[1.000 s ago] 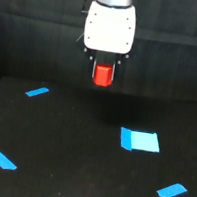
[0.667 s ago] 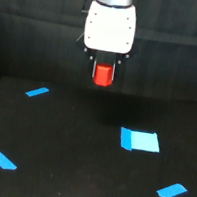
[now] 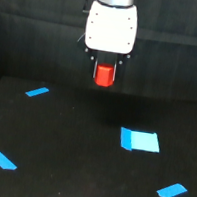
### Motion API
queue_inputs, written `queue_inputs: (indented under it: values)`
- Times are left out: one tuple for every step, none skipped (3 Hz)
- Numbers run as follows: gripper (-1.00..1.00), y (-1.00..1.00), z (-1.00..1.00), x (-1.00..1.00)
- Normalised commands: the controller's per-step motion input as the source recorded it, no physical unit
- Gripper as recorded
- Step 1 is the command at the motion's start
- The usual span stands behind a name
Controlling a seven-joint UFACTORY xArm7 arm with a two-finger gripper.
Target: Pick up the red object from the table
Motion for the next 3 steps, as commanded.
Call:
queue_inputs:
  values:
    - [-0.92, -0.12, 0.06, 0.03]
    - [-0.90, -0.09, 0.20, 0.05]
    - [-0.78, -0.07, 0.09, -0.08]
